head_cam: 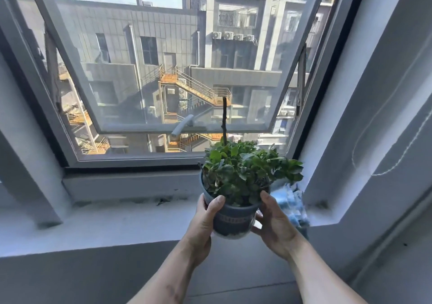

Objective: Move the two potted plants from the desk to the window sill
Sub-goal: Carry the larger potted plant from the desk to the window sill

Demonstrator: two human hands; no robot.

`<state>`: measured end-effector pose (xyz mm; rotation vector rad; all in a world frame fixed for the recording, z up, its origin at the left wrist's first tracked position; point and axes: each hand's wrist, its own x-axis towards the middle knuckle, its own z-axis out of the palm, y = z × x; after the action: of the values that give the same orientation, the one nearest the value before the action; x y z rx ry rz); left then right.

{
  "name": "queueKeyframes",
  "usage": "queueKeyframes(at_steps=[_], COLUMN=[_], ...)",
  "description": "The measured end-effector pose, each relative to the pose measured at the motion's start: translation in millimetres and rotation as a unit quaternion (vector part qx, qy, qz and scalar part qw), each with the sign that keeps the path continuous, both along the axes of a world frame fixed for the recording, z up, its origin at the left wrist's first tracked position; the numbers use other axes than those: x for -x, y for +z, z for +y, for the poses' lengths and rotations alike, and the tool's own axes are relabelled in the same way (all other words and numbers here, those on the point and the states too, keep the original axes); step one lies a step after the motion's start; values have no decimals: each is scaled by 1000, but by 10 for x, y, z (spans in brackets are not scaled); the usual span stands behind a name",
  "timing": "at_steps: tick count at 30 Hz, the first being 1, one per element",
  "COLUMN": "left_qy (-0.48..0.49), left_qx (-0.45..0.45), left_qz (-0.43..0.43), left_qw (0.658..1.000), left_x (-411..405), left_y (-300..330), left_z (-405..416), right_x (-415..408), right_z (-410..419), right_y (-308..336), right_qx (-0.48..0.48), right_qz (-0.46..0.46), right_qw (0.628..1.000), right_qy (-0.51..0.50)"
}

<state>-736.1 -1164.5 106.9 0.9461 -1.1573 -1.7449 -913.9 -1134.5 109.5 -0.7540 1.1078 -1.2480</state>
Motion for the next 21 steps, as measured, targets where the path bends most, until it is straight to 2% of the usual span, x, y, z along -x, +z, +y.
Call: queueKeyframes(at_steps=[10, 21], left_qy=[10, 21], left_qx=[-34, -56], left_qz=[18, 6], left_qw=[999, 998], left_x=[104, 98], left_y=[-207, -113], left_z=[-246, -252], right_x=[100, 89], right_z=[-203, -210], right_y=[-167, -77], right_qx=[-29, -56], right_qz=[-29, -5], right_qw=[999, 998], right_qy=[-19, -41])
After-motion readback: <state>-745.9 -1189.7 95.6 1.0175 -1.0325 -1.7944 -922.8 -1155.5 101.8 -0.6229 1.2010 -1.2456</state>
